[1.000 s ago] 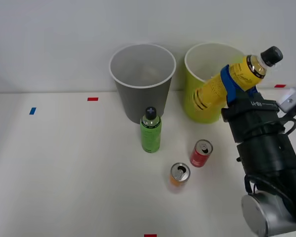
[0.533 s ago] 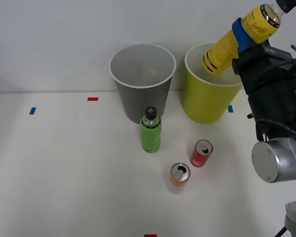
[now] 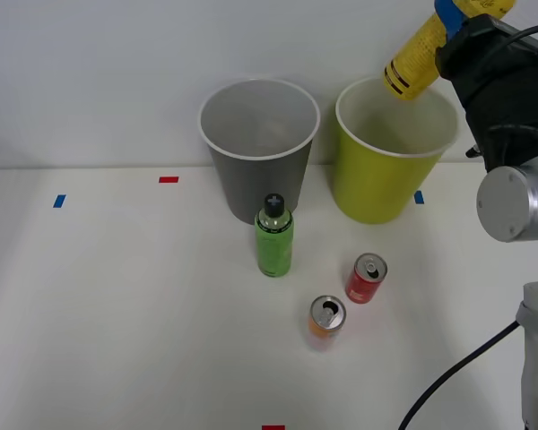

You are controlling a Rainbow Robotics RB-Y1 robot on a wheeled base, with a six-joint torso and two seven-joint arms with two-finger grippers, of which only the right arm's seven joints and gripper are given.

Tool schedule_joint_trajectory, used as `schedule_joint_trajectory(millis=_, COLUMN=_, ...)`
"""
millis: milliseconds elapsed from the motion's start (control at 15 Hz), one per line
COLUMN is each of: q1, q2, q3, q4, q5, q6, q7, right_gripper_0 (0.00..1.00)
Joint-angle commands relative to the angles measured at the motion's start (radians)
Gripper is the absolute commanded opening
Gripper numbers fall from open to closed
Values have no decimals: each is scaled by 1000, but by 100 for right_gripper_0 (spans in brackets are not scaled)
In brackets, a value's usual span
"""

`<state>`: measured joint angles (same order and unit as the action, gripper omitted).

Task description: Put cans in the gray bin, plastic bottles in the light green bin

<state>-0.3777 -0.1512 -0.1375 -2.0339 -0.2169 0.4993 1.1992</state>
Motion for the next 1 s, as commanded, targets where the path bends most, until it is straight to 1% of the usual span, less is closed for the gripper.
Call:
schedule_joint_trajectory(millis=67, q1=-46, q2=5, q3=4, q4=78, q5=13, q6=-13, q7=88, right_gripper_0=0)
schedule_joint_trajectory(millis=267, q1=-72, q2=25, q3=12, q4=144, q5=16, q6=-16, q7=201, right_gripper_0=0)
schedule_joint_trajectory(millis=400, q1=-99, q2=42, q3=10, q4=227, q5=17, q6=-76, q7=269, right_gripper_0=0)
schedule_joint_trajectory(millis=533, q1=-109, q2=53, q3=12, q4=267, q5=17, q6=-119, q7=278, right_gripper_0=0)
schedule_joint_trajectory(millis=800, q1=-110, q2=53, q3=16, q4=267, q5=21, q6=-142, q7=301, right_gripper_0=0)
schedule_joint_trajectory(millis=867, q1=-109, q2=53, q3=16, q4=267, q5=21, q6=-145, q7=304, right_gripper_0=2)
schedule_joint_trajectory(millis=933, q1=-109, q2=53, q3=15, q4=267, q5=21, q6=-145, q7=306, right_gripper_0=31)
schedule_joint_trajectory(millis=1000, q1=-109, q2=53, q3=13, q4=267, q5=21, q6=-145, q7=304, right_gripper_0=63)
